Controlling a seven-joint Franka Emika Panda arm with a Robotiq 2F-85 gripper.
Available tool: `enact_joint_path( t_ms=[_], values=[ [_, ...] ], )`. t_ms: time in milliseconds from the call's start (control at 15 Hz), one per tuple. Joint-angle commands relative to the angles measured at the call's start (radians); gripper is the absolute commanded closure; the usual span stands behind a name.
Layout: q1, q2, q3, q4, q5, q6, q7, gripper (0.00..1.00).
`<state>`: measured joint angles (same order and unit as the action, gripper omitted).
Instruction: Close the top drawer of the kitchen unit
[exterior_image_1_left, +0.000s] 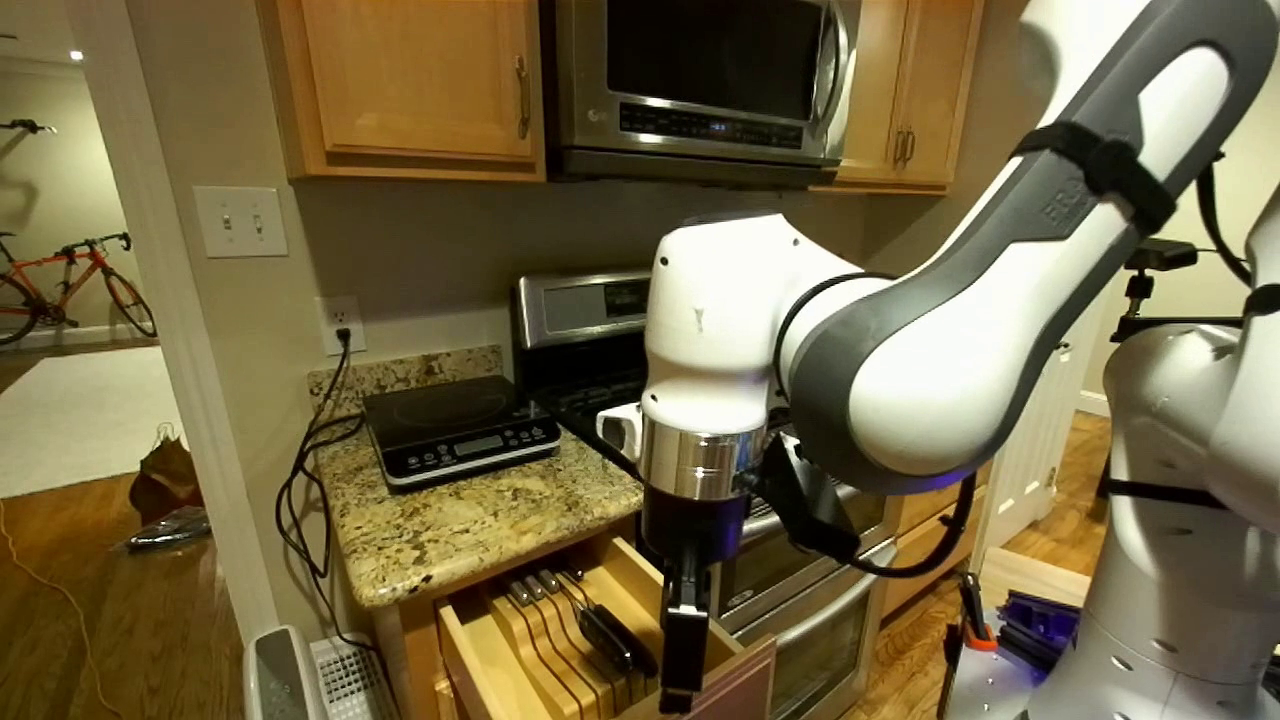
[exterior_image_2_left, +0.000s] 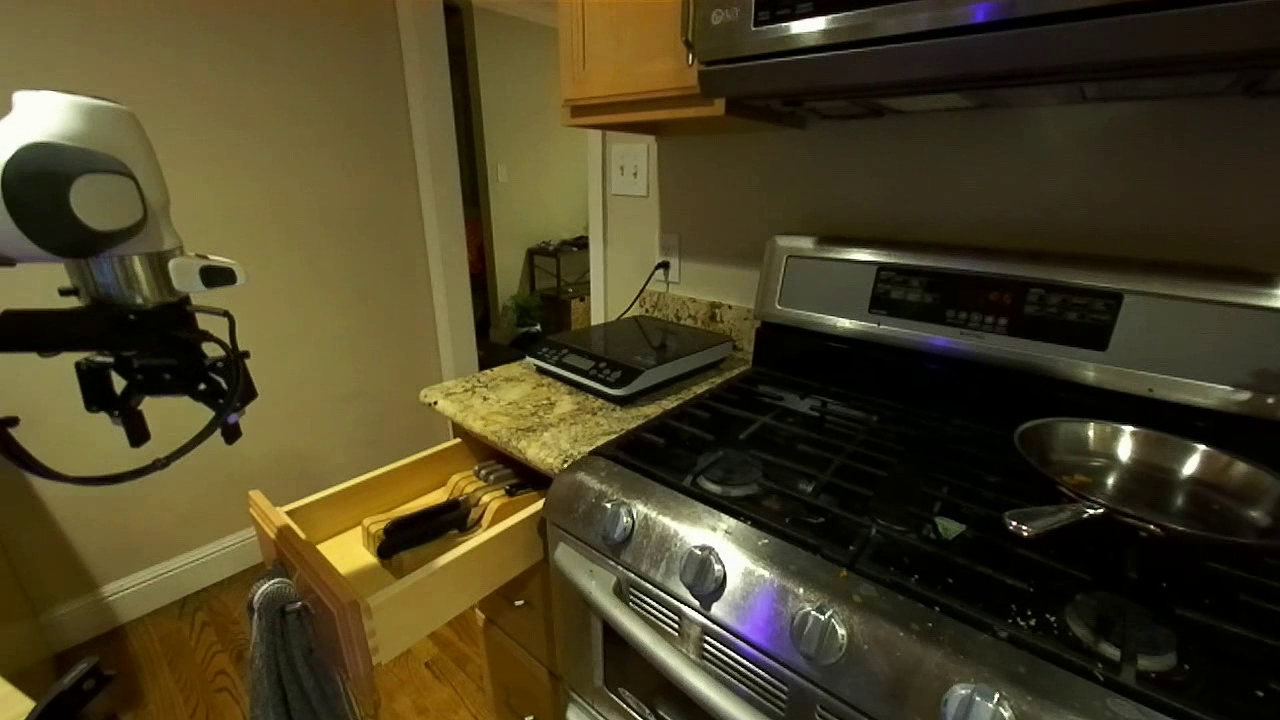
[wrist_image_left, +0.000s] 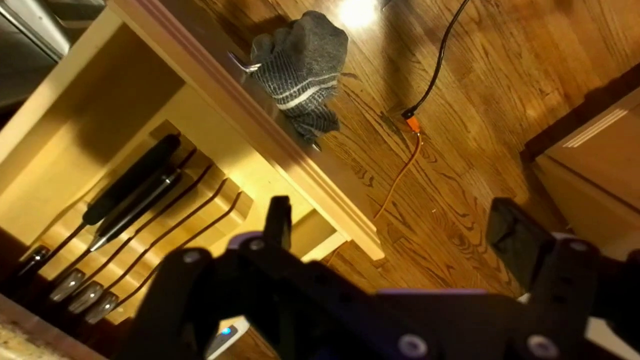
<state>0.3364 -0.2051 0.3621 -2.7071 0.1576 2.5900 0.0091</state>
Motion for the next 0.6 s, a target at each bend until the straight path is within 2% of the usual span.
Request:
enact_joint_path(
  t_ms=[0, 267, 333, 533],
  values=[
    [0.017, 0.013, -0.016, 0.002, -0.010, 0.004, -0.001, 0.00],
    [0.017, 0.018, -0.016, 0.009, -0.015, 0.005, -0.006, 0.00],
    [0.002, 0.039, 0.002, 0.005, -0.081, 0.037, 0.017, 0.00],
    [-0.004, 0.136, 0.018, 0.022, -0.187, 0.077, 0.039, 0.00]
  ],
)
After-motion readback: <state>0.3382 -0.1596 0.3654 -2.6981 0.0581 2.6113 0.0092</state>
